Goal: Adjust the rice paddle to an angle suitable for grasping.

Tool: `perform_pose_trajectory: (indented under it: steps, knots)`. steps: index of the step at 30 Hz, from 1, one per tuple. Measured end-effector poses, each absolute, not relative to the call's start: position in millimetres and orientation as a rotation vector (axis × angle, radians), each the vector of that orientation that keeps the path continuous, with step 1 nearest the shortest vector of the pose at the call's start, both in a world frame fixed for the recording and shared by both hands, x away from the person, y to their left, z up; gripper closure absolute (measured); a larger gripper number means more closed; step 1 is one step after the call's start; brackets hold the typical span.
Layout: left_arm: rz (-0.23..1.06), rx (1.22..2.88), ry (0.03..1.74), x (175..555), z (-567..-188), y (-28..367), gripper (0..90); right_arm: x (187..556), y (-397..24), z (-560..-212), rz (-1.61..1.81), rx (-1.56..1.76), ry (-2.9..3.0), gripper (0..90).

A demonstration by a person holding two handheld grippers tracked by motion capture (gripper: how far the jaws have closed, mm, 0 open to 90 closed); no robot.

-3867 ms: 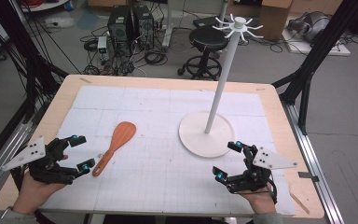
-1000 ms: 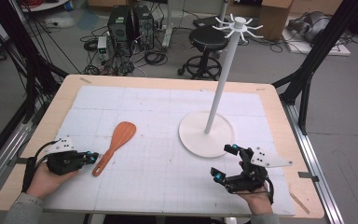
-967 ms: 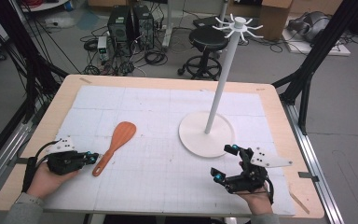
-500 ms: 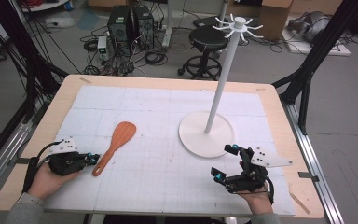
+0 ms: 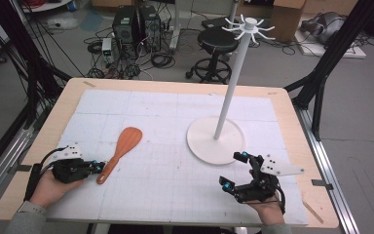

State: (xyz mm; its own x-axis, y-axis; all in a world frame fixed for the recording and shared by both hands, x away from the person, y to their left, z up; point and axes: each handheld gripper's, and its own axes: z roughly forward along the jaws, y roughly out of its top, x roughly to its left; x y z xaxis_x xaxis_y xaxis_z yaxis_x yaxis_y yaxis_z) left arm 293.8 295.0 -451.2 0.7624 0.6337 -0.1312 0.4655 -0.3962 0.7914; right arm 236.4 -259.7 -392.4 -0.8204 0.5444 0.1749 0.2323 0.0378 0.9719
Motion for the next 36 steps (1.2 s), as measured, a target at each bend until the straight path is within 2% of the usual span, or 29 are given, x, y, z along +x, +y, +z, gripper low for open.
perform_pose_trajectory:
  steps: [29, 36]
  knots:
    - [0.148, 2.087, 0.740, 287, -451, 276, 89.6, 235, -260, -390, 1.877, 0.766, 2.071, 1.5]
    - [0.142, 2.104, 0.696, 285, -451, 258, 89.6, 236, -261, -390, 1.878, 0.772, 2.065, 1.5]
